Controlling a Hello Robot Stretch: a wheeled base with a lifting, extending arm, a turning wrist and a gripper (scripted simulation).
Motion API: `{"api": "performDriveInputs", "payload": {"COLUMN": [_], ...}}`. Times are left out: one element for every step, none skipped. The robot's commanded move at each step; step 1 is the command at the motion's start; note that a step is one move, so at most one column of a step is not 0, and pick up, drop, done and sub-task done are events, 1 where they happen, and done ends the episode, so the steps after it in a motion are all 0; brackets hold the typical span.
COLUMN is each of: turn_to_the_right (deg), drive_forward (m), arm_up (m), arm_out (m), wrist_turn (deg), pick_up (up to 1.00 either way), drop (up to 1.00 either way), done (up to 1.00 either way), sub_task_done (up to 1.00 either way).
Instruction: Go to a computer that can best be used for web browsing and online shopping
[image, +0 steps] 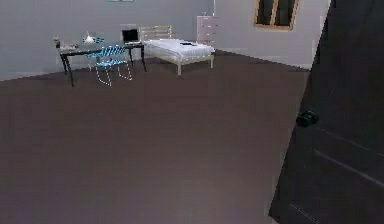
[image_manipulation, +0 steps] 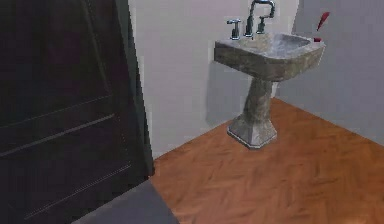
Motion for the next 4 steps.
{"api": "performDriveInputs", "payload": {"turn_to_the_right": [-18.0, 0.0, 0.0, 0.0], "drive_forward": [0.0, 1.0, 1.0, 1.0], "arm_up": [0.0, 0.0, 0.0, 0.0], "arm_out": [0.0, 0.0, 0.0, 0.0], "wrist_turn": [0.0, 0.0, 0.0, 0.0], "pick_up": [0.0, 0.0, 0.0, 0.0], "drop": [0.0, 0.0, 0.0, 0.0], "done": [0.0, 0.0, 0.0, 0.0], "sub_task_done": [0.0, 0.0, 0.0, 0.0]}}
